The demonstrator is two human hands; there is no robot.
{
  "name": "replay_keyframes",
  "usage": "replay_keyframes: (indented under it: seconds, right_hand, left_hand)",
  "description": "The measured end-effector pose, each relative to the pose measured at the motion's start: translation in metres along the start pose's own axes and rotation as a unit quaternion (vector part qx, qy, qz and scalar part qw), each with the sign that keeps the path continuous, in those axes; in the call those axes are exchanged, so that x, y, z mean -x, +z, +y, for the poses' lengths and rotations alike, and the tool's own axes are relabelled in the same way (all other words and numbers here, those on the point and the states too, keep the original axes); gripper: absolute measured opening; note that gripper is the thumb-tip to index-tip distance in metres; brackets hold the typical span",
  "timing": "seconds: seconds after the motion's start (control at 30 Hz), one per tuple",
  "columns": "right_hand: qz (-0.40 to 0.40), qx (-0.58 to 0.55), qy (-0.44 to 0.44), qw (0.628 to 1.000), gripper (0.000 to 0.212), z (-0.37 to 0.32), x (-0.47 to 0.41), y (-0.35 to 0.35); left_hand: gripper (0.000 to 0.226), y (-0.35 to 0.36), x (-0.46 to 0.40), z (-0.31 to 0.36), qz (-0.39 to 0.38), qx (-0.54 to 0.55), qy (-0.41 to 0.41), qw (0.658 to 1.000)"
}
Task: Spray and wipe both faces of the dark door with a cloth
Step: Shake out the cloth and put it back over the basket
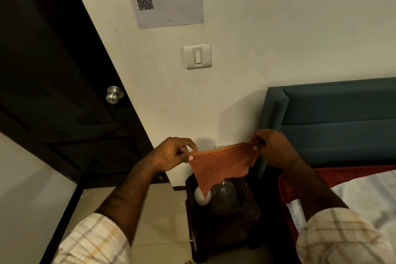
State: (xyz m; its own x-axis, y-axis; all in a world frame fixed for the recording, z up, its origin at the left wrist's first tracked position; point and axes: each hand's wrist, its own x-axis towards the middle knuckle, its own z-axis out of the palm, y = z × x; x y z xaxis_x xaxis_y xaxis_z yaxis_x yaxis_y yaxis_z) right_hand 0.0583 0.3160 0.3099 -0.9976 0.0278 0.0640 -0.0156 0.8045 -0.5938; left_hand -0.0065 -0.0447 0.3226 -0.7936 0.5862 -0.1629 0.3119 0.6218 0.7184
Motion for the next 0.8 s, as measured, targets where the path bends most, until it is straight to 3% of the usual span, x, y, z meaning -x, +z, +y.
replay_keyframes:
  seconds: [0.13,0.23,0.33,0.37,0.4,0.47,0.57,0.67,0.8]
  right_hand:
    - [-0.015,0.010,0.016,1.000,0.020,0.009,-0.002,0.004]
    - [-0.042,0.000,0.014,0.999,0.019,0.012,-0.001,0.003]
    - [-0.044,-0.215,0.023,0.975,0.011,0.020,0.003,-0.003]
    - [-0.042,-0.320,0.043,0.945,0.004,0.018,0.005,-0.004]
    - [-0.031,-0.393,0.079,0.916,0.010,0.018,0.002,-0.002]
    - [0.003,-0.436,0.149,0.888,0.011,0.014,-0.004,0.007]
    - [0.066,-0.438,0.154,0.883,0.011,0.013,-0.012,0.019]
    - [0.096,-0.520,0.125,0.840,0.014,0.016,-0.009,0.022]
    - [0.052,-0.568,0.025,0.821,0.015,0.015,0.008,0.010]
  left_hand:
    - [0.026,-0.002,-0.004,-0.004,0.021,0.011,-0.013,1.000]
    - [0.012,-0.004,-0.004,-0.003,0.009,0.046,0.009,0.999]
    - [0.011,-0.010,-0.002,0.000,0.003,0.220,0.029,0.975]
    - [0.015,-0.010,-0.002,0.002,0.003,0.294,0.019,0.956]
    - [0.018,-0.007,-0.004,0.004,0.007,0.353,0.000,0.935]
    - [0.024,0.003,-0.014,0.008,0.032,0.413,-0.064,0.908]
    - [0.026,0.015,-0.028,0.014,0.097,0.433,-0.110,0.889]
    - [0.031,0.014,-0.027,0.016,0.117,0.481,-0.071,0.866]
    - [0.009,0.001,-0.014,0.026,0.104,0.439,0.056,0.891]
